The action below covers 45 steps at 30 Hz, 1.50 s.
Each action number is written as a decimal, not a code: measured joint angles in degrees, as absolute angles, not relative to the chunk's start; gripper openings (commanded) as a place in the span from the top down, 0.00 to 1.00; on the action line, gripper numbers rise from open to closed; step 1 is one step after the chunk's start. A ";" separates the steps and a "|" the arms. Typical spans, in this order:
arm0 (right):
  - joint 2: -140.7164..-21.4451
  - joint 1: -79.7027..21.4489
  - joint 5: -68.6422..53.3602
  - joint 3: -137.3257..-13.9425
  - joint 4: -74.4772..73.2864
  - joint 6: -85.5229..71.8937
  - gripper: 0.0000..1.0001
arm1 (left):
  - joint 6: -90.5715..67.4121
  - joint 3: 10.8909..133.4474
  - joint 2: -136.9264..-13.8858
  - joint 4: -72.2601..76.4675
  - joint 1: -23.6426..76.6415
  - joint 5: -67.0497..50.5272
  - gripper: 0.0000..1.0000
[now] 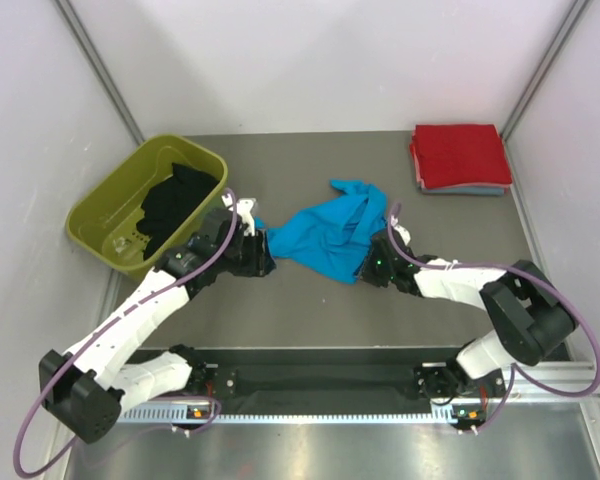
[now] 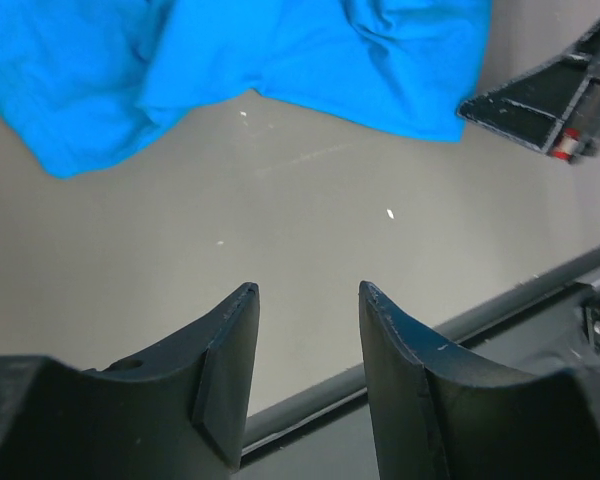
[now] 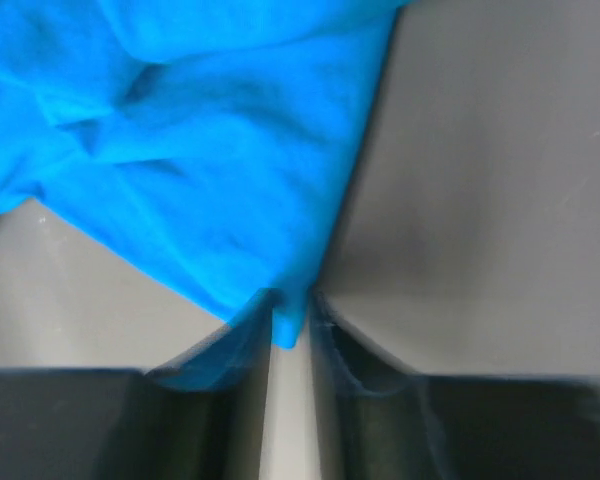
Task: Fold and stack the t-shirts
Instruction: Flatten the tshirt out
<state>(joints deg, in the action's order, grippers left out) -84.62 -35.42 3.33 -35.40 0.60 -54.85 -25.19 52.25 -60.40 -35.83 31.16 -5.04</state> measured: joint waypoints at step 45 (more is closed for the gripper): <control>-51.35 -11.31 5.93 -37.12 -37.32 -35.62 1.00 | -39.64 44.40 -74.13 -32.10 29.34 2.44 0.60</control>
<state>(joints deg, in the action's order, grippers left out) -51.35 -11.31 5.93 -37.12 -37.32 -35.62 -39.64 44.40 -74.13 -32.10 29.34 2.44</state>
